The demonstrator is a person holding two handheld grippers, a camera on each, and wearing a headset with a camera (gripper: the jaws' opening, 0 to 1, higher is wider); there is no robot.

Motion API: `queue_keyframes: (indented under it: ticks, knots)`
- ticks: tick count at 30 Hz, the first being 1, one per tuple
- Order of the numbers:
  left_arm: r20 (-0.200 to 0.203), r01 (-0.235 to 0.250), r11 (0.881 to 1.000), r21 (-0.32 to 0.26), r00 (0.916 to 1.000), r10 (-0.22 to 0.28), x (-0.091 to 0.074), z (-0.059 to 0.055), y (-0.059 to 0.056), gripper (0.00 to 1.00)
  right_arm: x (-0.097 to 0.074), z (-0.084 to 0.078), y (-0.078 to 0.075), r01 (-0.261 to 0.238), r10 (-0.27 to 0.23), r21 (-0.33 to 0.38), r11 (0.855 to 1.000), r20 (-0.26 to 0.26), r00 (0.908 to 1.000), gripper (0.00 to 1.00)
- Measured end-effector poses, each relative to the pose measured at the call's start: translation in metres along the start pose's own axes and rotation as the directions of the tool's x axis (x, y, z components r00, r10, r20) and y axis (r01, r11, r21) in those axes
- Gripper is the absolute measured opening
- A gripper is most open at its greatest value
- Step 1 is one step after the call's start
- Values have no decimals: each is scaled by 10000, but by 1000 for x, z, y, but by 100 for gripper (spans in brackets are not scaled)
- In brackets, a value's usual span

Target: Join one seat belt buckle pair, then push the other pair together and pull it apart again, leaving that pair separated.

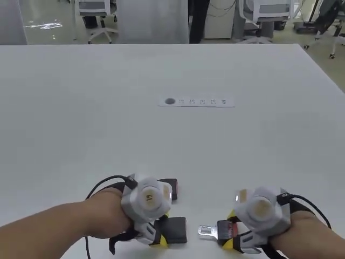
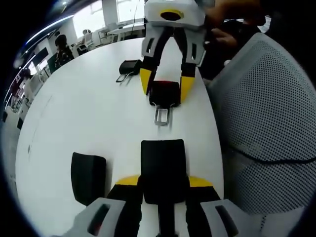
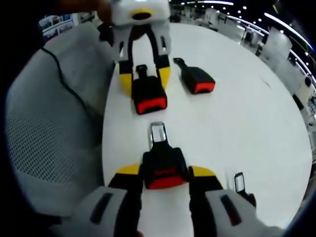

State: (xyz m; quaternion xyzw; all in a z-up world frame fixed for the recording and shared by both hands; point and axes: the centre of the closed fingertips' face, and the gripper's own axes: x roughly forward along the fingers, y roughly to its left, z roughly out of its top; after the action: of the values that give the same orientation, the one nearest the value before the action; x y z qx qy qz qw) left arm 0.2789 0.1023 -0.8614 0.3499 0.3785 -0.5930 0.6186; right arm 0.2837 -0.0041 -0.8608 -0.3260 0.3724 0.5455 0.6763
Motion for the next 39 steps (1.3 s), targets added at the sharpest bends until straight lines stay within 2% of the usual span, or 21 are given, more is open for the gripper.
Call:
queue_keyframes:
  ticks: [8, 14, 25, 39]
  knots:
    - [-20, 23, 10000, 43, 10000, -23, 0, 0, 0, 34, 9, 15, 1, -225, 220, -193, 9996, -261, 9994, 36]
    - [-63, 21, 10000, 28, 10000, -21, 0, 0, 0, 34, 10, 16, 1, -278, 260, -320, 9991, -547, 9982, 36]
    - [-55, 15, 10000, -14, 10000, -15, 0, 0, 0, 34, 9, 18, 1, -134, 110, -554, 9984, -428, 9990, 36]
    - [-13, 30, 10000, 53, 10000, -30, 0, 3, 1, 34, 15, 27, 3, -252, 244, -776, 9967, -119, 9996, 36]
